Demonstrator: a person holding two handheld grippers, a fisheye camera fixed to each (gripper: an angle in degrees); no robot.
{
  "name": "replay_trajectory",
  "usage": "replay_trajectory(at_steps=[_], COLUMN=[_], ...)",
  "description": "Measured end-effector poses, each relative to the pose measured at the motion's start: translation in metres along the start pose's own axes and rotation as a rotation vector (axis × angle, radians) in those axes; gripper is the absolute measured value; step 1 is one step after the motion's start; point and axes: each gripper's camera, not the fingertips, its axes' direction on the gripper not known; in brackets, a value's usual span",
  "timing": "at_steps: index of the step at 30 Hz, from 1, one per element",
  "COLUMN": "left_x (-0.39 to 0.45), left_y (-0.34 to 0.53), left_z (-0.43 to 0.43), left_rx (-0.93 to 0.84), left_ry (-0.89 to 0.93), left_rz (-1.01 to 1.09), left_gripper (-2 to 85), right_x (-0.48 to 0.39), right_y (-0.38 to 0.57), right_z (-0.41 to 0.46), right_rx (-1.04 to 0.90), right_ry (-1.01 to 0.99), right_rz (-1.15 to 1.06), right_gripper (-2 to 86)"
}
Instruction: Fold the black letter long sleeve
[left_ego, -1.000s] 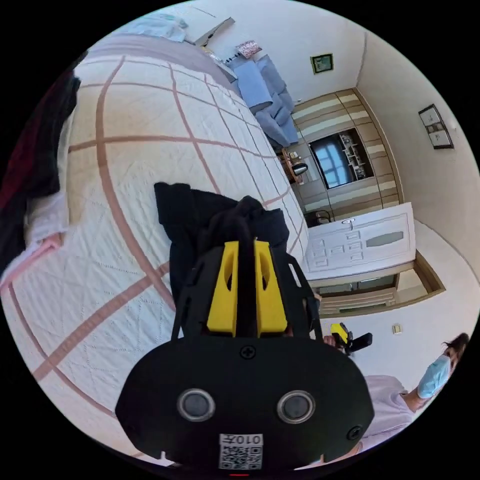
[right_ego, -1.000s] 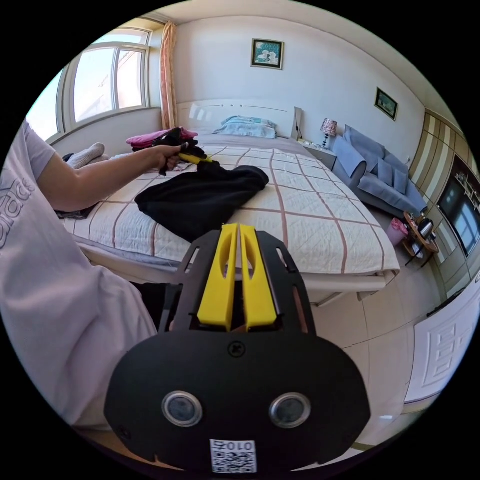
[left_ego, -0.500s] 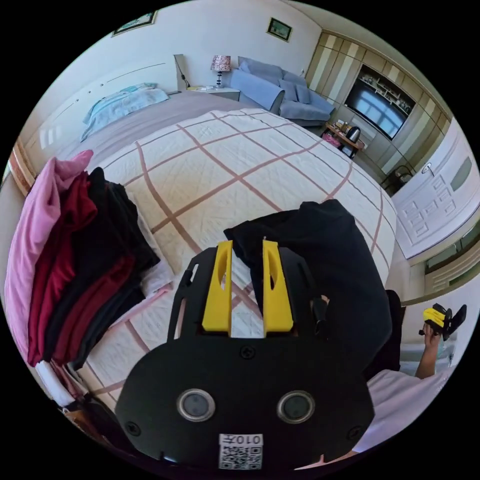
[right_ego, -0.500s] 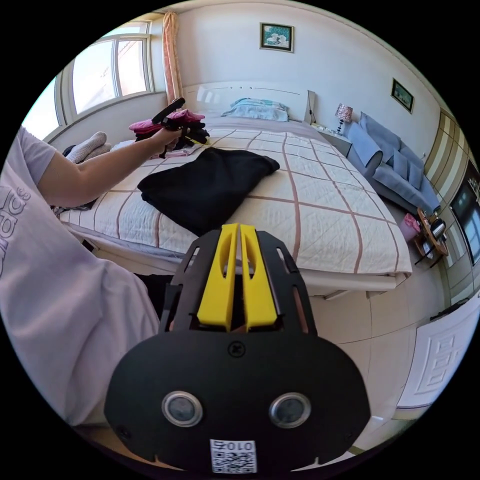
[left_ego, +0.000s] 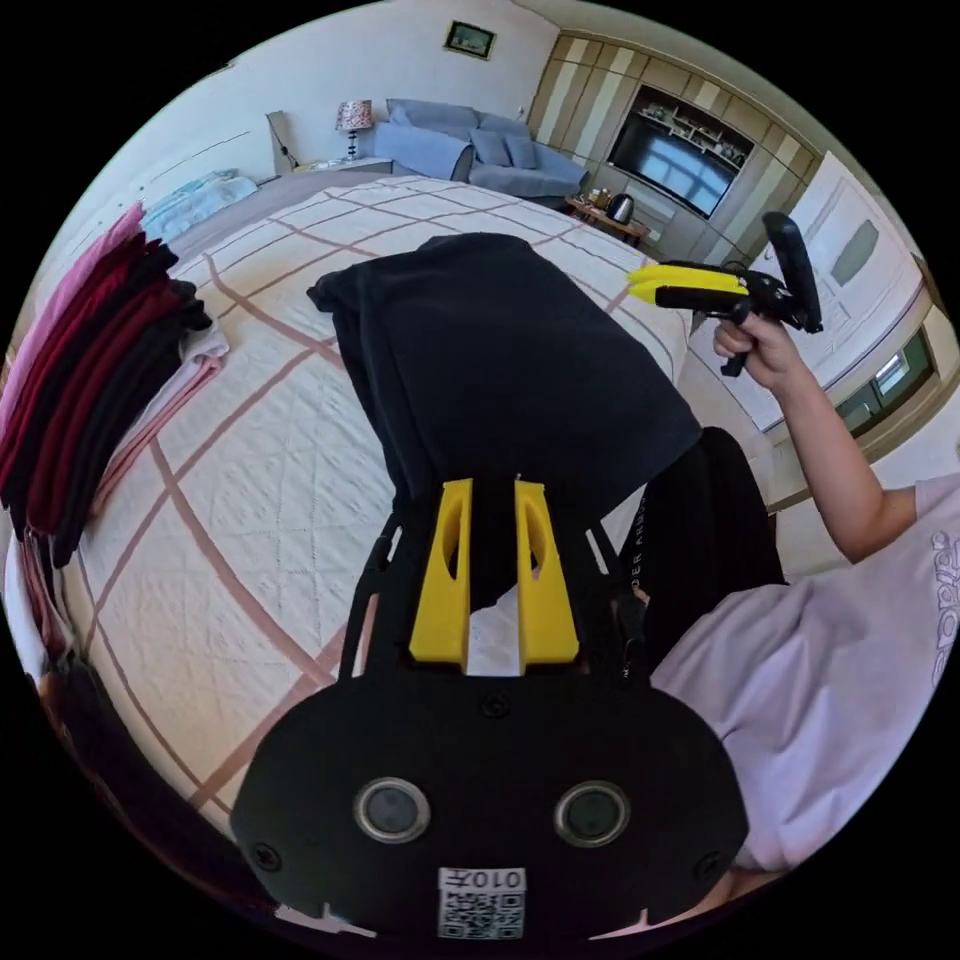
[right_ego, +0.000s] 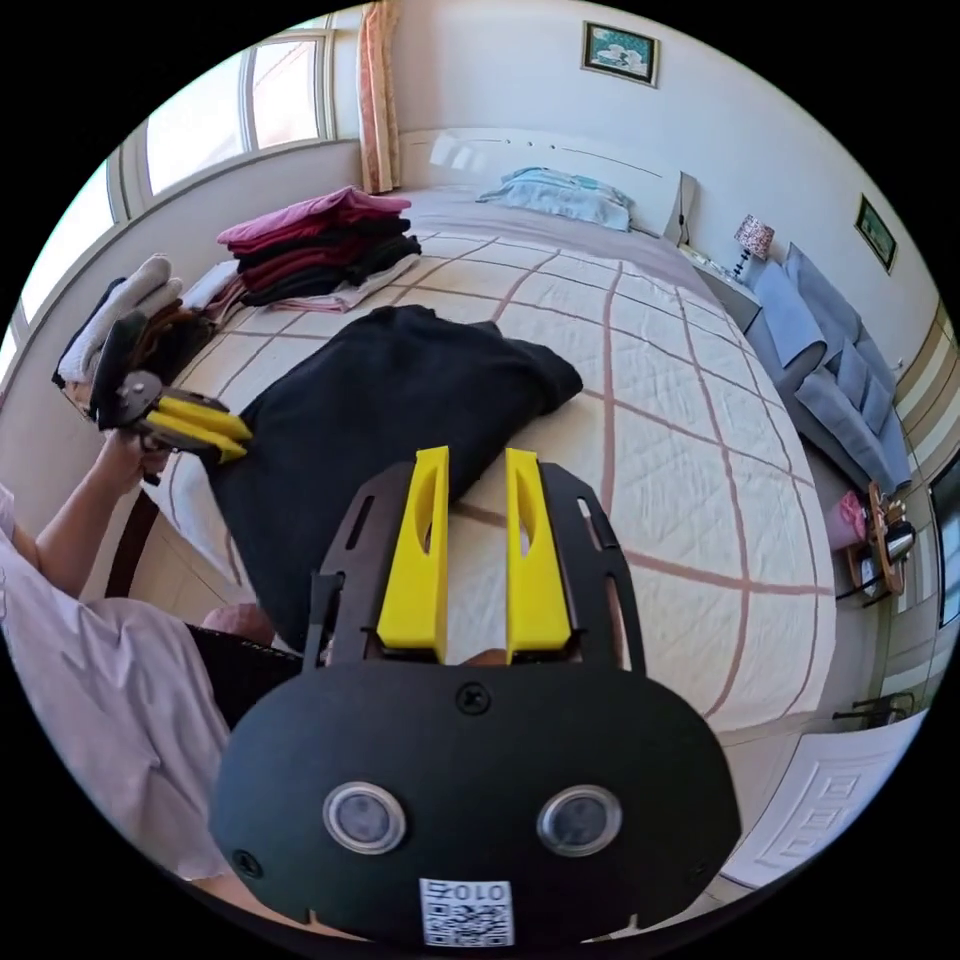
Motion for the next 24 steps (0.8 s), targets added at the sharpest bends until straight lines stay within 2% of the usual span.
replay_trajectory(at_steps=[5,7,11,13,18,20,24], left_x=[-0.014,-0.010,0.000,0.002,-0.008,-0.012,-0.019], left_y=[0.013,0.016,0.028,0.031,0.035,0.035,0.037], left_z=[0.010,0.013,0.020,0.022,0.027,0.029,0.028], left_rx=[0.049,0.057,0.096,0.103,0.099,0.094,0.089], left_ry=[0.047,0.019,-0.051,-0.072,-0.053,-0.053,-0.066], left_rz=[-0.040,-0.021,-0.025,-0.025,-0.050,-0.059,-0.064], left_gripper=[4.6,4.4,4.1,4.0,3.9,3.9,4.1], right_x=[0.101,0.142,0.173,0.181,0.209,0.213,0.202], right_y=[-0.069,-0.085,-0.104,-0.119,-0.124,-0.117,-0.085], right_z=[0.053,0.081,0.109,0.114,0.113,0.113,0.058], right_rx=[-0.102,-0.111,-0.108,-0.150,-0.107,-0.072,0.105], right_ry=[-0.136,-0.350,-0.562,-0.525,-0.412,-0.435,-0.380], right_rz=[0.218,0.341,0.423,0.405,0.444,0.430,0.387], right_gripper=[11.2,10.1,5.7,4.2,4.0,5.1,8.6])
